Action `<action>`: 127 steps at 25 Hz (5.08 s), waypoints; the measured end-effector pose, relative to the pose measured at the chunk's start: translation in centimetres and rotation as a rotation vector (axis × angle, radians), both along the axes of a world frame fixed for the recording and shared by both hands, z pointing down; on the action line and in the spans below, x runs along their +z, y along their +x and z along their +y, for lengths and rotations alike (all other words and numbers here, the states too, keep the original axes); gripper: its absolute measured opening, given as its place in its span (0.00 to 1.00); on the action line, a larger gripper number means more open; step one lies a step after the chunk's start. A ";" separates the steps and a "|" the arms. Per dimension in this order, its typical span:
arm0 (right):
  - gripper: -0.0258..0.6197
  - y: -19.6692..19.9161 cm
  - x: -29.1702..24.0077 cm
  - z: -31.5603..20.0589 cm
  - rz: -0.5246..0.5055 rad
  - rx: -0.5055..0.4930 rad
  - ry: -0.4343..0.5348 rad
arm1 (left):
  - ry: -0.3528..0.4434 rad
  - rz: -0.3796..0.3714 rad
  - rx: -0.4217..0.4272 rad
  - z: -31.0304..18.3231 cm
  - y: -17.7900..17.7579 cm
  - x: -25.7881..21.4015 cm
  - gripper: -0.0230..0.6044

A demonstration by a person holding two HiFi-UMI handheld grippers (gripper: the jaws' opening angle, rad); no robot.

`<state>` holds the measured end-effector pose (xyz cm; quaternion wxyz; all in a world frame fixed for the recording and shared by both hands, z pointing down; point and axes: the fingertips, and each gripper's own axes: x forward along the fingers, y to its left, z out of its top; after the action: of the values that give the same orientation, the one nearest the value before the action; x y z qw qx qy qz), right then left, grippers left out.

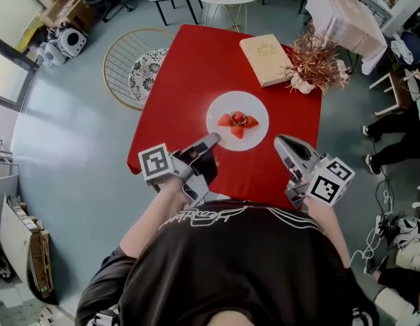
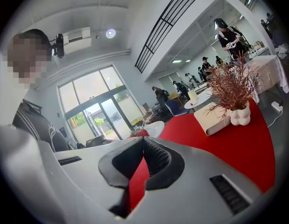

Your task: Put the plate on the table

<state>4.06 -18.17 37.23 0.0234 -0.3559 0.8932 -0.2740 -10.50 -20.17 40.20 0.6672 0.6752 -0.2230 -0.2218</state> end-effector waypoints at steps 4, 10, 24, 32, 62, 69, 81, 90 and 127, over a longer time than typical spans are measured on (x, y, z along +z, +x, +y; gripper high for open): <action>0.05 0.2 -0.1 -0.6 0.005 -0.014 -0.009 | 0.011 0.015 -0.029 -1.4 0.1 -0.5 0.06; 0.05 1.0 0.9 -1.9 0.008 -0.030 -0.038 | 0.031 0.009 -0.077 -4.2 0.4 0.1 0.06; 0.05 3.4 3.9 -4.6 -0.002 -0.031 -0.120 | 0.048 -0.051 -0.144 -11.0 1.5 5.0 0.06; 0.05 4.9 5.4 -5.3 -0.008 -0.035 -0.163 | 0.015 -0.081 -0.159 -13.7 2.6 8.8 0.06; 0.05 5.5 8.0 -6.4 -0.056 0.028 -0.224 | -0.166 -0.259 -0.165 -16.7 1.5 18.5 0.06; 0.05 5.6 7.7 -6.2 -0.067 0.045 -0.217 | -0.159 -0.260 -0.163 -16.9 1.6 18.2 0.10; 0.05 5.3 8.6 -5.7 -0.067 0.047 -0.239 | -0.077 -0.176 -0.105 -17.3 2.7 16.4 0.43; 0.05 5.3 8.9 -5.6 -0.091 0.051 -0.255 | 0.022 -0.320 -0.016 -16.9 3.2 16.1 0.46; 0.05 3.5 7.4 -3.1 -0.098 0.042 -0.220 | 0.377 -1.059 0.334 -12.7 2.3 17.7 0.43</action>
<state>7.57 -21.27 44.64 0.0334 -0.3611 0.8479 -0.3867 -8.18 -32.91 57.90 0.3593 0.8271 -0.3732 0.2181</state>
